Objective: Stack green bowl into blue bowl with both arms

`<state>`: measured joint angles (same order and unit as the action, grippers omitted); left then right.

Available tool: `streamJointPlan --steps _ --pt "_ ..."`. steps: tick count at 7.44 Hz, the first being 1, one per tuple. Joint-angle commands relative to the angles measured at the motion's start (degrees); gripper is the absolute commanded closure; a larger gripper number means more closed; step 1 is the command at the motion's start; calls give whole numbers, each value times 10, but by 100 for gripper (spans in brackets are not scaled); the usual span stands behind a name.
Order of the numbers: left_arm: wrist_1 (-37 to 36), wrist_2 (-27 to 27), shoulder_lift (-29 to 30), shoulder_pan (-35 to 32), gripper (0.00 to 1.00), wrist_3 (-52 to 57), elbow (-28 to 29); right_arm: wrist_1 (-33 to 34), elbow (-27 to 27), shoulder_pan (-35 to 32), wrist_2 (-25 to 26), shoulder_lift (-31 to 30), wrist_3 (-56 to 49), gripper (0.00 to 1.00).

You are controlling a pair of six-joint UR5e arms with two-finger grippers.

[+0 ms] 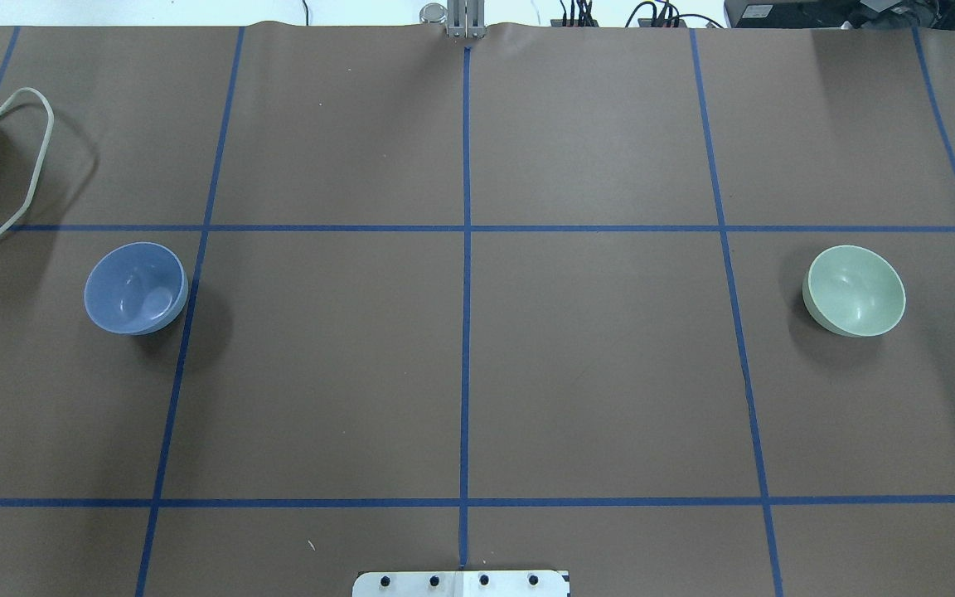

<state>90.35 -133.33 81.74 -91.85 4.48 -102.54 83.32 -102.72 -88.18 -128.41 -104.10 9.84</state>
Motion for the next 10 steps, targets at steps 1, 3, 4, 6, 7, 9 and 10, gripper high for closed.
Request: streamJointPlan --steps 1,3,4,6,7,9,10 --pt "1 -1 -1 0 1 0 -5 0 1 0 -1 0 0 0" --pt "1 -2 1 0 1 0 -26 0 0 0 -1 -1 0 0" --pt "3 -2 4 0 1 0 -36 0 0 0 -1 0 1 0" --pt "96 -3 7 1 1 -1 -35 0 -1 0 -2 0 1 0" --pt "182 2 47 4 1 -9 -3 0 -1 1 -2 1 1 0" --pt "226 -4 76 6 1 -16 20 -19 -1 12 -11 6 2 0" --pt "241 -24 76 6 1 -15 23 -51 0 20 -24 18 3 0"
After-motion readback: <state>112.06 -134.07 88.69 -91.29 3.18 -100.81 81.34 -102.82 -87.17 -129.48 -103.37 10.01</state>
